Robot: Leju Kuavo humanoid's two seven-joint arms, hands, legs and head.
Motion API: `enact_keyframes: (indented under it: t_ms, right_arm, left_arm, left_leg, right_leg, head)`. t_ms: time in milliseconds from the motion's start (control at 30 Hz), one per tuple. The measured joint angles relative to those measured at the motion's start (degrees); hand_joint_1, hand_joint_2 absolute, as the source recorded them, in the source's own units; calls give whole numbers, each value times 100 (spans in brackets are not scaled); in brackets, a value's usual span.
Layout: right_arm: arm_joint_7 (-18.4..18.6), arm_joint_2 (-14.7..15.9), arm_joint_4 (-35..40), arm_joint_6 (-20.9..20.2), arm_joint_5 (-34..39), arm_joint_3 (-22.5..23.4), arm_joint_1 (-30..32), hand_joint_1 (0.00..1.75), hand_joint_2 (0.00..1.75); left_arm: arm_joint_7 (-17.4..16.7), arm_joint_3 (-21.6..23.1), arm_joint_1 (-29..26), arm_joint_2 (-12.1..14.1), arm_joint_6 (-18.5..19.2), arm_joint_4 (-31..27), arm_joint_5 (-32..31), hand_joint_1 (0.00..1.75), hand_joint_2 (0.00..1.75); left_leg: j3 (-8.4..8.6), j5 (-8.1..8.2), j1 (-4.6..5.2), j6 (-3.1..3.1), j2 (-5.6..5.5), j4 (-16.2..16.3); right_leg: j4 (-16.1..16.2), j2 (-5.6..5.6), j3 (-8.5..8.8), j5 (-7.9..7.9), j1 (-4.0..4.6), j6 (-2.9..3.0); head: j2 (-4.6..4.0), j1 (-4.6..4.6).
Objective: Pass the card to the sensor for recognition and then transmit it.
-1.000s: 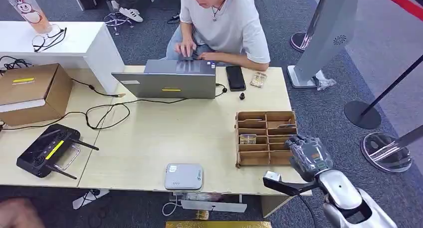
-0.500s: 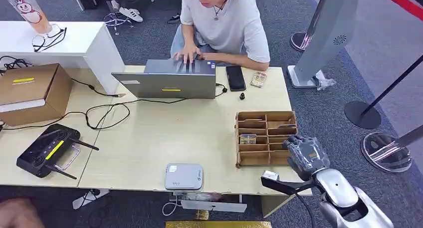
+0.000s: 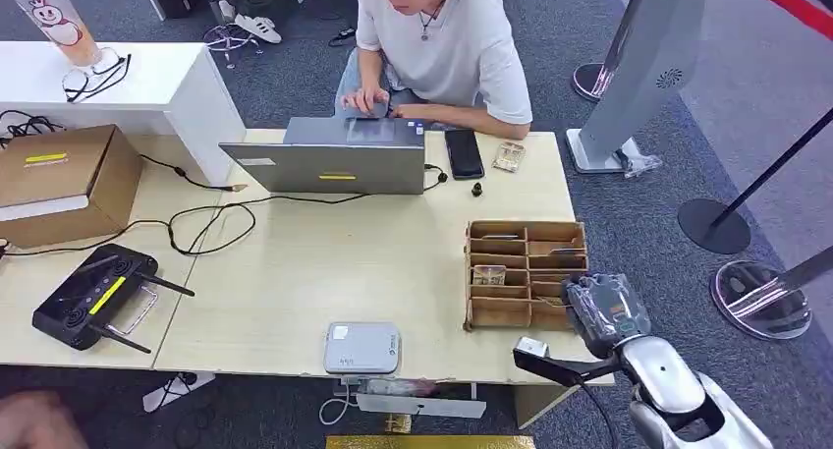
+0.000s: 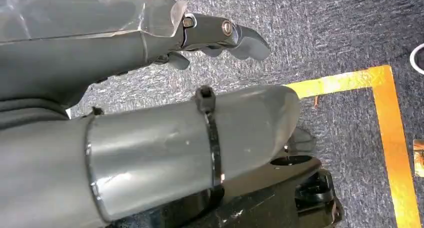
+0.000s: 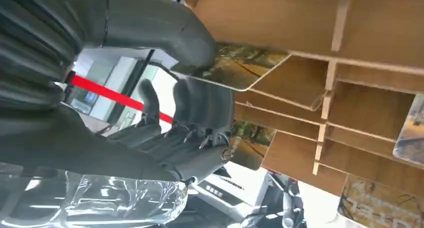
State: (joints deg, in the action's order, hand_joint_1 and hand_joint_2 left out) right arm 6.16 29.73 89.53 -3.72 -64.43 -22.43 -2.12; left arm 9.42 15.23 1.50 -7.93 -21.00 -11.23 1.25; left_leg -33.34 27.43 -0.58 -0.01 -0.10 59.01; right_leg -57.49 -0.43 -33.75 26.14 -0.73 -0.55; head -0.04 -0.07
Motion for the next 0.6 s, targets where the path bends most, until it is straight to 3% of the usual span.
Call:
enact_keyframes:
  t_ms: [67,600]
  right_arm:
    - [0,0,0,4,0,2,3,175,175]
    - [33,-20,0,168,-20,2,2,175,175]
  left_arm:
    - [0,2,1,2,2,0,2,0,0]
    - [0,9,5,7,-2,0,2,0,0]
  left_leg:
    - [0,0,0,0,0,0]
    - [-2,0,0,0,0,0]
  right_leg:
    - [0,0,0,0,0,0]
    - [0,0,0,0,0,0]
  head:
    - [0,0]
    - [0,0]
